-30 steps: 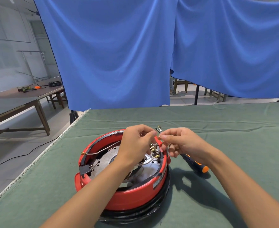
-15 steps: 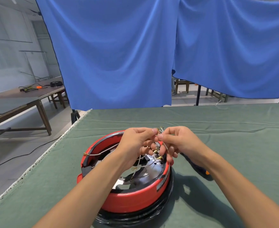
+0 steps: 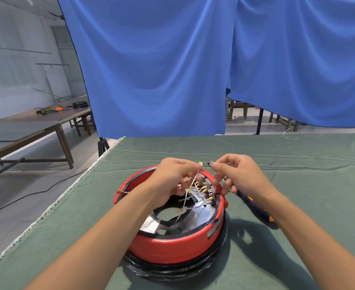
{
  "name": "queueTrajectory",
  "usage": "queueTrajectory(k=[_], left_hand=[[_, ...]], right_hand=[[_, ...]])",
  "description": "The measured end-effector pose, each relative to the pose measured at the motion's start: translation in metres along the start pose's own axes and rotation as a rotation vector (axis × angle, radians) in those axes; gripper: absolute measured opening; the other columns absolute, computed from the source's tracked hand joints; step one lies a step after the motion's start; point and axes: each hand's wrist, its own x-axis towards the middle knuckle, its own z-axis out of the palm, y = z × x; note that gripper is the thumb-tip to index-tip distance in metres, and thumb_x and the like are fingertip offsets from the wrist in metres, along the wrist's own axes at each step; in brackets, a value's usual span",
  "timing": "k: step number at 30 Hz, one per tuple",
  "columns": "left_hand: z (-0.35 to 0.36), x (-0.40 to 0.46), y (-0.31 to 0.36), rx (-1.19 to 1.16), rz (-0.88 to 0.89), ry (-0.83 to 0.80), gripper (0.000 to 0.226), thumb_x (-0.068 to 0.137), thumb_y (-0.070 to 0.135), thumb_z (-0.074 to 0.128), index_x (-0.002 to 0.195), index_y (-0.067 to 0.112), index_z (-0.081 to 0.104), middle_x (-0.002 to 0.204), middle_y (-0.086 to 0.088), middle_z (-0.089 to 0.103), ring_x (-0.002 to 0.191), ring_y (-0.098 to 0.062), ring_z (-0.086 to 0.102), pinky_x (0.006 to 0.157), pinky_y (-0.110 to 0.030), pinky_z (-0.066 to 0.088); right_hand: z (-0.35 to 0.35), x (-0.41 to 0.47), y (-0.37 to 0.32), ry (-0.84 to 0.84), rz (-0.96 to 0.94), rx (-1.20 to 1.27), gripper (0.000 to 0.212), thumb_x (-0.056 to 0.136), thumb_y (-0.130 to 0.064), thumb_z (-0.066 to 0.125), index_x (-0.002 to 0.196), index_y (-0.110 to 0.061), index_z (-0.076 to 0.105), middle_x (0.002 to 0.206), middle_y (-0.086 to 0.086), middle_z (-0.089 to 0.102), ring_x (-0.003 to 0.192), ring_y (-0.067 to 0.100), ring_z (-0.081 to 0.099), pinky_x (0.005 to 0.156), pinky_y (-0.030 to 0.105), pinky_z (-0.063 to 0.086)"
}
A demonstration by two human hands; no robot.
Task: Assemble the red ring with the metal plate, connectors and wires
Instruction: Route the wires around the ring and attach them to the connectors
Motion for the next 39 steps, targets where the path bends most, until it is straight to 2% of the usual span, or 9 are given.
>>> queueTrajectory(k=[3, 6, 10, 14, 17, 20, 27, 31, 39], left_hand=[[0.001, -0.002, -0.004, 0.213, -0.038, 0.013, 0.017, 0.083, 0.017, 0.069, 0.066, 0.015, 0.073, 0.053, 0.004, 0.056, 0.04, -0.008, 0.038, 0.039, -0.016, 0.03], [0.004, -0.002, -0.005, 0.365, -0.064, 0.028, 0.013, 0.082, 0.016, 0.069, 0.075, 0.007, 0.073, 0.055, 0.004, 0.055, 0.042, -0.009, 0.04, 0.039, -0.017, 0.032], [0.009, -0.001, -0.006, 0.497, -0.095, 0.015, 0.018, 0.084, 0.015, 0.067, 0.082, -0.002, 0.073, 0.058, 0.0, 0.059, 0.041, -0.009, 0.039, 0.036, -0.015, 0.029], [0.013, 0.004, -0.012, 0.449, -0.089, 0.052, 0.018, 0.087, 0.013, 0.064, 0.073, 0.004, 0.07, 0.049, 0.002, 0.057, 0.029, -0.007, 0.03, 0.035, -0.01, 0.021], [0.01, 0.006, -0.018, 0.39, -0.096, 0.07, 0.019, 0.089, 0.013, 0.063, 0.074, 0.004, 0.071, 0.042, 0.005, 0.051, 0.028, -0.007, 0.027, 0.034, -0.009, 0.02], [0.008, 0.006, -0.019, 0.392, -0.108, 0.04, 0.022, 0.089, 0.013, 0.062, 0.071, 0.006, 0.071, 0.046, 0.002, 0.048, 0.03, -0.007, 0.027, 0.034, -0.01, 0.021], [0.012, 0.007, -0.012, 0.488, -0.153, 0.001, 0.016, 0.085, 0.013, 0.065, 0.074, 0.004, 0.072, 0.049, 0.001, 0.047, 0.031, -0.008, 0.029, 0.035, -0.01, 0.021], [0.015, 0.006, -0.004, 0.576, -0.158, -0.007, 0.016, 0.086, 0.014, 0.066, 0.075, 0.005, 0.073, 0.048, 0.003, 0.051, 0.034, -0.01, 0.03, 0.037, -0.014, 0.023], [0.021, 0.007, 0.001, 0.637, -0.211, -0.046, 0.018, 0.089, 0.015, 0.063, 0.076, 0.007, 0.071, 0.052, 0.001, 0.052, 0.036, -0.011, 0.03, 0.042, -0.017, 0.024]], right_hand=[[0.004, -0.001, 0.003, -0.01, -0.002, -0.031, 0.016, 0.089, -0.014, 0.062, 0.074, -0.011, 0.058, 0.052, 0.006, 0.066, 0.034, 0.012, 0.05, 0.034, 0.017, 0.032], [0.006, 0.0, 0.01, 0.073, -0.01, -0.103, 0.019, 0.087, -0.012, 0.064, 0.069, -0.011, 0.059, 0.042, -0.003, 0.057, 0.034, 0.006, 0.047, 0.04, 0.018, 0.036], [0.008, 0.004, 0.023, 0.189, -0.002, -0.299, 0.013, 0.083, -0.021, 0.064, 0.071, -0.025, 0.06, 0.06, -0.006, 0.06, 0.063, 0.017, 0.058, 0.067, 0.035, 0.049], [0.013, 0.004, 0.032, 0.191, -0.012, -0.361, 0.007, 0.085, -0.029, 0.061, 0.08, -0.031, 0.058, 0.088, -0.01, 0.063, 0.085, 0.013, 0.058, 0.081, 0.035, 0.048], [0.019, 0.004, 0.037, 0.149, 0.038, -0.376, 0.016, 0.092, -0.034, 0.051, 0.084, -0.024, 0.061, 0.088, -0.009, 0.063, 0.088, 0.015, 0.056, 0.074, 0.032, 0.04], [0.023, 0.005, 0.041, 0.127, 0.029, -0.374, 0.031, 0.097, -0.034, 0.042, 0.083, -0.014, 0.061, 0.09, 0.0, 0.062, 0.088, 0.018, 0.054, 0.071, 0.031, 0.032], [0.026, 0.006, 0.047, 0.131, 0.003, -0.339, 0.034, 0.1, -0.031, 0.038, 0.072, -0.021, 0.053, 0.087, 0.002, 0.056, 0.089, 0.019, 0.049, 0.074, 0.032, 0.03], [0.027, 0.006, 0.047, 0.138, -0.008, -0.343, 0.039, 0.101, -0.029, 0.036, 0.064, -0.022, 0.046, 0.079, 0.0, 0.052, 0.083, 0.018, 0.047, 0.072, 0.032, 0.029], [0.026, 0.004, 0.048, 0.123, -0.004, -0.334, 0.04, 0.101, -0.03, 0.035, 0.063, -0.023, 0.043, 0.08, 0.001, 0.051, 0.081, 0.016, 0.046, 0.072, 0.032, 0.029]])
